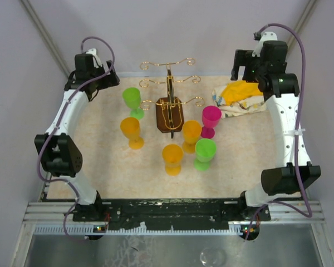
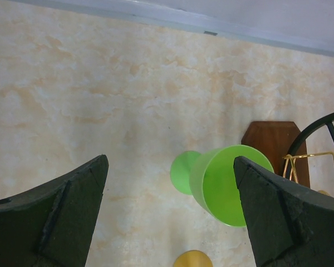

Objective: Place the wine glass upside down on the wine glass rack

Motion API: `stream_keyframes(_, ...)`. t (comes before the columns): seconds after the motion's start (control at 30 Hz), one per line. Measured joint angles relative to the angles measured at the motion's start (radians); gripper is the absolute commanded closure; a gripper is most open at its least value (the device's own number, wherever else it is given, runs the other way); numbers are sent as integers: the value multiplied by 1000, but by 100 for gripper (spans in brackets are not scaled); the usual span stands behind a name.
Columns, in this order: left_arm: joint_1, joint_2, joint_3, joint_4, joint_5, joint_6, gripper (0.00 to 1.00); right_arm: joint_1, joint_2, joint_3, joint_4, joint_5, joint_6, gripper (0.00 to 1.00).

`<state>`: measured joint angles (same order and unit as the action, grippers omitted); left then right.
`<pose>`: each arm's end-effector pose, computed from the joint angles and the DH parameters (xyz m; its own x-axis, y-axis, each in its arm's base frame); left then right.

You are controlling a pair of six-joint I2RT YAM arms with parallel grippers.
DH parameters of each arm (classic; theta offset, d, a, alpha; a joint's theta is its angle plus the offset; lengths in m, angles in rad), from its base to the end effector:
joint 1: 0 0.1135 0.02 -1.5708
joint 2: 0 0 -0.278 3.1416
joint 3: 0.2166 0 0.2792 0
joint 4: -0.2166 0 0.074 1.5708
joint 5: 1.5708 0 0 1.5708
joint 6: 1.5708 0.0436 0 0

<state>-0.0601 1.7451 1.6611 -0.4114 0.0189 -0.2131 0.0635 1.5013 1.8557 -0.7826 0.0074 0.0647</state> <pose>0.4476 -0.0278 0.3683 -0.4800 -0.1829 -0.8580 -0.0254 0.9805 -0.1948 0.3419 0.0214 0.4929 -0.4172 0.0383 -0.9080 -0.0298 0.9980 0.0558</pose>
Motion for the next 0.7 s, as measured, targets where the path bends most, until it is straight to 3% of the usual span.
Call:
stream_keyframes(0.5,-2,78,24,-103,134,40,6,0,19,0,-18,15,-2,1)
stream_keyframes(0.7,-8,113,17,-105,131,62,16,0,31,0,-12,14,-2,1)
